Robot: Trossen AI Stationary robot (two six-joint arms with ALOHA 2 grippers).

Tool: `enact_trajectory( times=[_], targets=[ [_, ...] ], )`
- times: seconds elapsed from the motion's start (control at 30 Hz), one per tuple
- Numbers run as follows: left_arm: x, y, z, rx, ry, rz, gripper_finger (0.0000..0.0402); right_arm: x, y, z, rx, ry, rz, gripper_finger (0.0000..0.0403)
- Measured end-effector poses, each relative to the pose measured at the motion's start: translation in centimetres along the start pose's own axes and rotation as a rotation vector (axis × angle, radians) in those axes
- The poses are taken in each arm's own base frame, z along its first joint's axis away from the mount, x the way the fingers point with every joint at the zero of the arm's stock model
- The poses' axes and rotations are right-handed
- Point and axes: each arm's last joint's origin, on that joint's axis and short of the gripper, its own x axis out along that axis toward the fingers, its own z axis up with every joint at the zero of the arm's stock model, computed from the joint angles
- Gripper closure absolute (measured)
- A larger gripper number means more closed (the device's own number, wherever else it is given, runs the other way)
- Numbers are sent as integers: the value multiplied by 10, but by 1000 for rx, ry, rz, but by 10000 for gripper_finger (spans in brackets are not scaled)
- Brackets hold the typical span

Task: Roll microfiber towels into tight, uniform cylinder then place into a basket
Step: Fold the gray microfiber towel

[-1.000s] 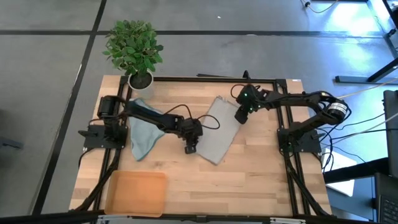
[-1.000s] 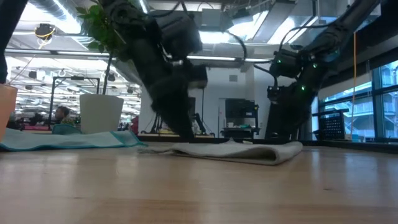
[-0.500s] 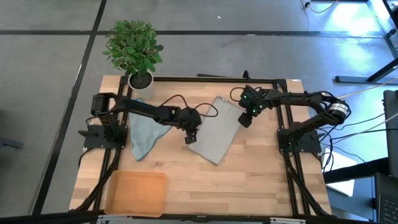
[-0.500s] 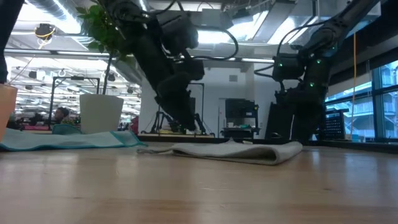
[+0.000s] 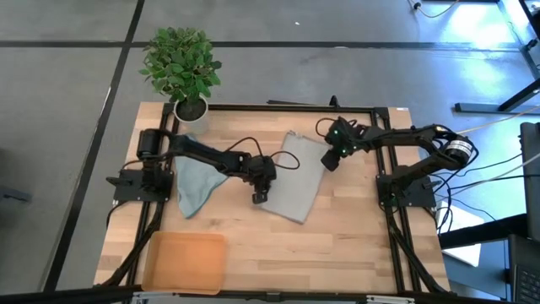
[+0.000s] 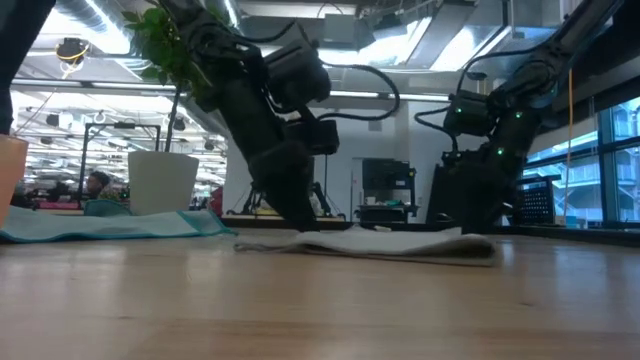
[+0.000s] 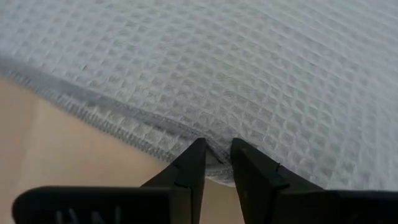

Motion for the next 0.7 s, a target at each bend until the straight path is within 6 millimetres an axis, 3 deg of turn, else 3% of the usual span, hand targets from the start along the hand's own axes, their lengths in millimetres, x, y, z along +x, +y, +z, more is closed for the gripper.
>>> enact_trajectory(
  times=[0.2,0.4,0.53,0.7],
  targets=[
    [1,-18,-1,25,-5,-42,327,-1,-7,5,13,-47,-29,224],
    [-2,-19,0,22,-20,-43,327,-7,-5,15,-2,-62,-20,224],
    [-17,-11,6,5,-58,-21,327,-27,8,27,-121,-61,30,224],
    [-45,0,18,-17,-130,27,327,-64,41,28,-319,-94,265,224]
  ],
)
